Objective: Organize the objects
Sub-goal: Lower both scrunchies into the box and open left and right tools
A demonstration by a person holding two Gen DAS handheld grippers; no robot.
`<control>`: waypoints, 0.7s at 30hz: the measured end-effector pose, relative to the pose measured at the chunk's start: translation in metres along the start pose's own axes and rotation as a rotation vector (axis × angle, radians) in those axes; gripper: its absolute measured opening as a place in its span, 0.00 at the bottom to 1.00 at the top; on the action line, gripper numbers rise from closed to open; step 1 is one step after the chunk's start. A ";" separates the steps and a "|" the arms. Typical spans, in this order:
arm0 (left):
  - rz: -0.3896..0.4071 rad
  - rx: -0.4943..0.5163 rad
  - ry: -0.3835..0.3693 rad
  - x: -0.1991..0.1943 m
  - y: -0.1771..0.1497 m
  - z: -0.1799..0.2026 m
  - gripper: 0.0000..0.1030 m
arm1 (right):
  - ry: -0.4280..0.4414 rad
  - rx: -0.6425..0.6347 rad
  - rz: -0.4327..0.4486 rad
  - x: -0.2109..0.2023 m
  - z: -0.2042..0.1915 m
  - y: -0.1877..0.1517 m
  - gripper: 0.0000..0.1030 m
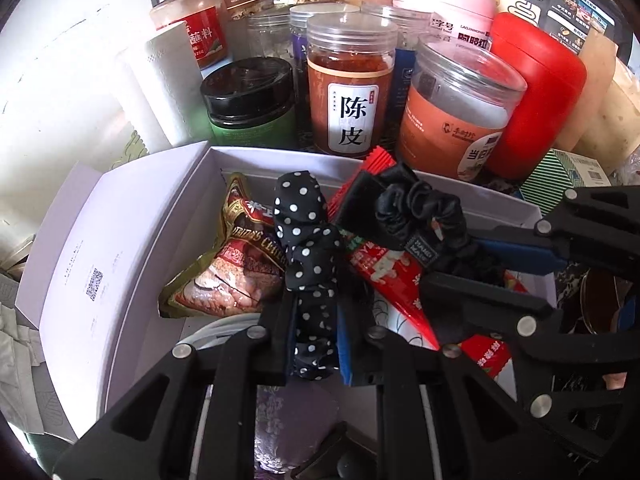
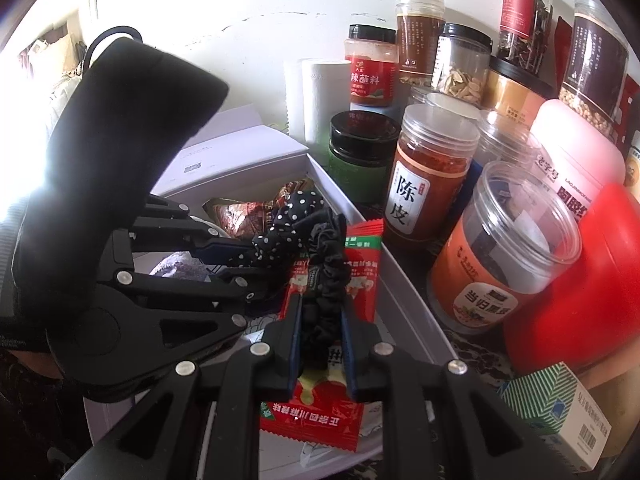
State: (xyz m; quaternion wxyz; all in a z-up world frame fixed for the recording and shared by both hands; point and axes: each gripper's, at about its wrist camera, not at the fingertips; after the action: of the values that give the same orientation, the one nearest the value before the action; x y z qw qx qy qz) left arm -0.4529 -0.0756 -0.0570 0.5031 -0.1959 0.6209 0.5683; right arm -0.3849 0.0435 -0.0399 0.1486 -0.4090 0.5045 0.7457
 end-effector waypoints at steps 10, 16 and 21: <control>-0.002 -0.033 -0.029 -0.007 -0.001 -0.004 0.19 | -0.027 0.006 0.000 -0.006 0.001 0.002 0.31; 0.016 -0.014 0.004 -0.019 -0.001 -0.001 0.28 | -0.034 0.015 0.015 -0.012 0.005 0.002 0.35; 0.022 -0.010 0.009 -0.026 -0.001 0.001 0.34 | -0.047 0.017 0.015 -0.012 0.007 0.005 0.35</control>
State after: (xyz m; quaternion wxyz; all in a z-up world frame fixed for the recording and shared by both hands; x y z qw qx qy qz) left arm -0.4408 -0.0837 -0.0353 0.4931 -0.1942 0.6224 0.5760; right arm -0.3835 0.0495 -0.0268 0.1581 -0.3865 0.5101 0.7519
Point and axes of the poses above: each gripper's, at about its wrist camera, not at the fingertips, and x roughly the way its jaws point, z to its right, y to its top, and after that the axes turned 12 degrees about -y, right-handed
